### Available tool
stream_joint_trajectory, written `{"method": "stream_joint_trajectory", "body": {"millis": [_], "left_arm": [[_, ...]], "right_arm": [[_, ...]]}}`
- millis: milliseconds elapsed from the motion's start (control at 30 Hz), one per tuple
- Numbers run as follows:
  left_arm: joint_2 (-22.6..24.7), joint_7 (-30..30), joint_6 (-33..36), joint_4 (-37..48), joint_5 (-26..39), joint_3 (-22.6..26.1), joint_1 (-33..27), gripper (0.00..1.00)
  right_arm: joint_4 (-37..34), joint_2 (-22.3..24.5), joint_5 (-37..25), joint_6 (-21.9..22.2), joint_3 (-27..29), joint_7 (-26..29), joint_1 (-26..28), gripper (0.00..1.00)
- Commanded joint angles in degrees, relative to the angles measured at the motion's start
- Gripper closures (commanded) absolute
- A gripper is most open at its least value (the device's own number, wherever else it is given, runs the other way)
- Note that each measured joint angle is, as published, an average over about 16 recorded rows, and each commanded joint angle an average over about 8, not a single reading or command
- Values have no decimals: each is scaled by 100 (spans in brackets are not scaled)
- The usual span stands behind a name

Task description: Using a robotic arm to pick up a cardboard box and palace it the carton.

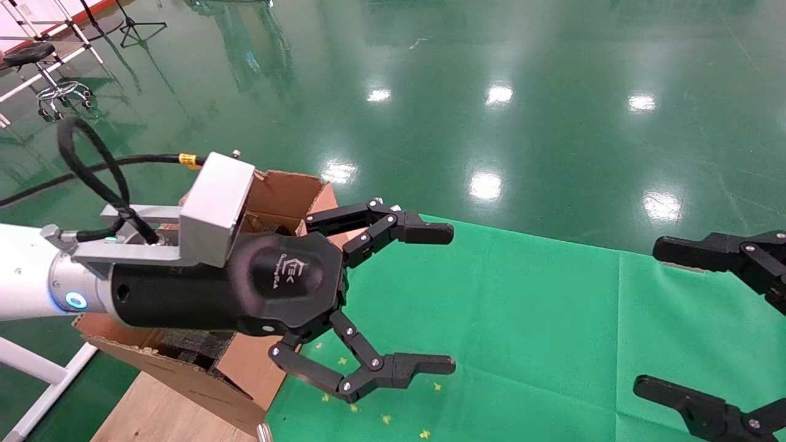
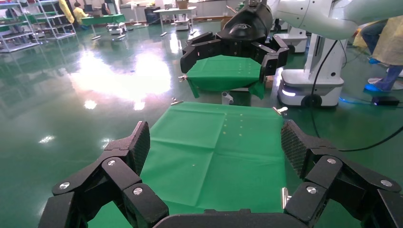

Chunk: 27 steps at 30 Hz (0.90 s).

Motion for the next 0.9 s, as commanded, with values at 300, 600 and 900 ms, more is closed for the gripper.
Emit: {"method": "stream_joint_trajectory", "body": {"millis": [300,600,900], "left_arm": [[4,-7,-7,27,27,23,-24,0],[7,-11,-12,35,35,30,-33,0],[8,-14,-14,39,39,34,-37,0]], "right_arm": [[0,0,0,0,0,0,0,0],[0,0,0,0,0,0,0,0],[0,0,0,0,0,0,0,0]]}}
